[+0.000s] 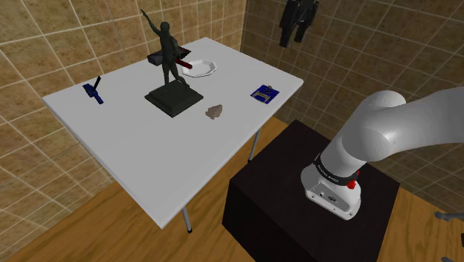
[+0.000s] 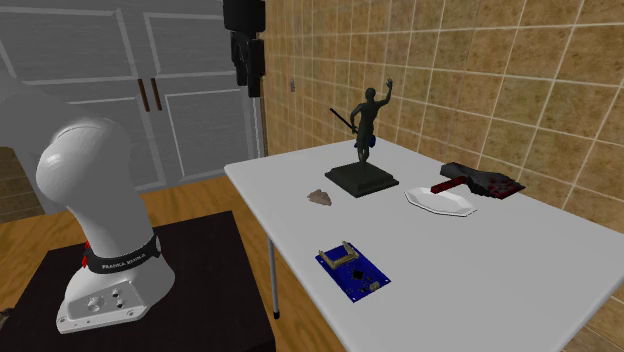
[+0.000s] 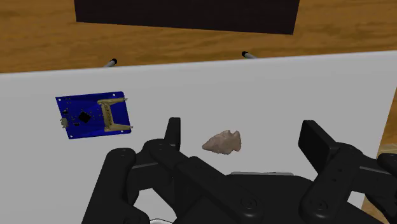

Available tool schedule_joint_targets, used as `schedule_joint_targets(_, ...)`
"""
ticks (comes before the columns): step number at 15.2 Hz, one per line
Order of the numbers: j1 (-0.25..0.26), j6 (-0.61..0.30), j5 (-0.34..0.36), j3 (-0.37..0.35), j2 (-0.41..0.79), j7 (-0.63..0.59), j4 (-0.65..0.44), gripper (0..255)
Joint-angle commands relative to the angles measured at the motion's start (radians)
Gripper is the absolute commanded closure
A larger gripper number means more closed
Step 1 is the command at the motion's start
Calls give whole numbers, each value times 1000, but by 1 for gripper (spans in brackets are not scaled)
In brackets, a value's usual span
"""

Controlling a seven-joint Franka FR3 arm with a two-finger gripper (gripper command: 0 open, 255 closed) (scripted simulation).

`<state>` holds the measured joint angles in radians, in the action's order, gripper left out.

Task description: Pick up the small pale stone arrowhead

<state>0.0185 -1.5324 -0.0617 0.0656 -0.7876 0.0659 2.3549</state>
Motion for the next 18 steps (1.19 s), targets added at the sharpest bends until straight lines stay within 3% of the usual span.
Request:
schedule_joint_targets(1, 0, 0, 0, 0, 0, 0, 0, 0)
schedule_joint_targets(10, -26, -324, -61, -138, 162, -255, 138, 0)
schedule_joint_targets(18, -59, -607, -64, -245, 423, -488, 147, 0)
